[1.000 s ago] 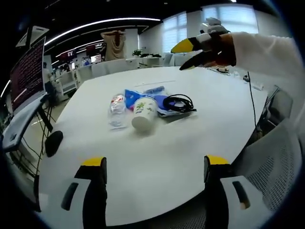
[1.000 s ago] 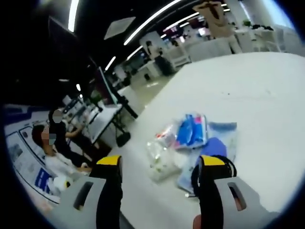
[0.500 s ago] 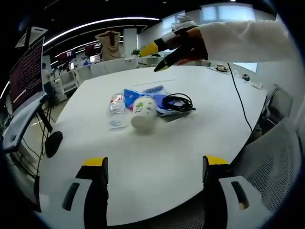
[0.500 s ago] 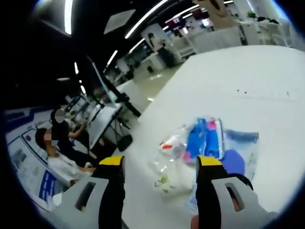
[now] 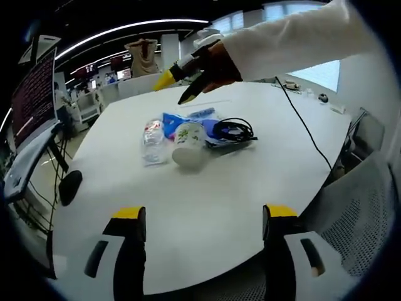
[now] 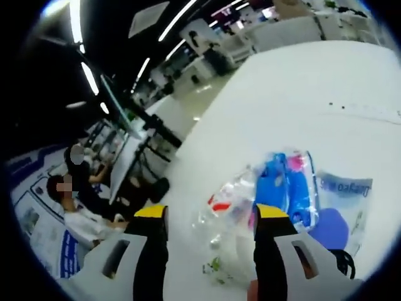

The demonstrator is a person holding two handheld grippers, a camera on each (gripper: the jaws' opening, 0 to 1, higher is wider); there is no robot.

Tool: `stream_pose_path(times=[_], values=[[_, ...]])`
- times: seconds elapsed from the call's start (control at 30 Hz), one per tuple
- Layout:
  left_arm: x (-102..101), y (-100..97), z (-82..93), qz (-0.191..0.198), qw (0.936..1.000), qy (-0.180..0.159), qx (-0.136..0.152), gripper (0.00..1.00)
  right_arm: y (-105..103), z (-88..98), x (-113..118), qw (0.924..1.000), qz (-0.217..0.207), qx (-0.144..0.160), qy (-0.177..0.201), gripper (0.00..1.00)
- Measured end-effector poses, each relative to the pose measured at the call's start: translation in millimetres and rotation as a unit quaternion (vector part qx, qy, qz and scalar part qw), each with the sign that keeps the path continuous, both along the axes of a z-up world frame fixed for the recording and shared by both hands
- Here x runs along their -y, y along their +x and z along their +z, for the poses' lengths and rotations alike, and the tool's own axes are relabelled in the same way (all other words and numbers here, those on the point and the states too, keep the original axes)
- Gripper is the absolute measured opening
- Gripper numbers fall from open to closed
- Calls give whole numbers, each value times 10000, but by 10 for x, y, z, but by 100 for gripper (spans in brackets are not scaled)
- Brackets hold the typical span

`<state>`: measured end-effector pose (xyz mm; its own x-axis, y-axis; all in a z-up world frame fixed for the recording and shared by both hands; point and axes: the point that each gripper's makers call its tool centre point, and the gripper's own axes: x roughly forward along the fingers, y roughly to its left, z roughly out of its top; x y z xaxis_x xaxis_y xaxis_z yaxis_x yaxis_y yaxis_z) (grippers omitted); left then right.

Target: Arrange the tabletop items into an orderly group along one side of the table until the central work area is clear of visible clutter.

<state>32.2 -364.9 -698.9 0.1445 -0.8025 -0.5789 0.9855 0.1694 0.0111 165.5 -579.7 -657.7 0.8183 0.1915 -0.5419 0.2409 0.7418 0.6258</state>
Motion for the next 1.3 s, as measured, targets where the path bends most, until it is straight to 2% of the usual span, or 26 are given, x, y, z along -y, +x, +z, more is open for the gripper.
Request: stream_pose_path(times=[0.17, 0.3, 0.43, 0.53, 0.7, 0.87, 0.97, 1.0, 1.03, 1.17, 1.3], values=[[0, 4, -6, 18, 10000, 11, -27, 77, 250, -133, 55, 9993, -235, -90, 289, 50], [4, 1, -8, 13, 10000, 9, -37, 77, 447, -244, 99, 9987, -310, -186, 358, 50], [4, 39, 17, 130, 9998, -79, -90, 79, 515, -410, 82, 9983, -113, -475, 304, 50], [9, 42, 29, 148, 9998, -115, -90, 79, 546, -469, 127, 9978, -220, -563, 283, 51], [3, 19, 10, 88, 9999, -53, -97, 77, 551, -640, 216, 9942, -461, -895, 364, 51], [-2, 28, -5, 98, 9999, -17, -107, 75, 572, -806, 243, 9923, -421, -1134, 271, 52], [-6, 29, -24, 88, 9999, 30, -106, 75, 570, -889, 247, 9912, -370, -1249, 229, 46], [-8, 35, -29, 92, 9999, 38, -97, 75, 600, -887, 287, 9917, -414, -1202, 197, 44], [-12, 42, -36, 103, 9999, 57, -93, 74, 661, -860, 270, 9919, -517, -1106, 358, 43], [-27, 50, -70, 124, 9998, 152, -104, 73, 713, -909, 378, 9909, -654, -1160, 192, 37], [-33, 48, -87, 124, 9997, 200, -95, 71, 723, -942, 432, 9847, -1150, -1183, 552, 27]])
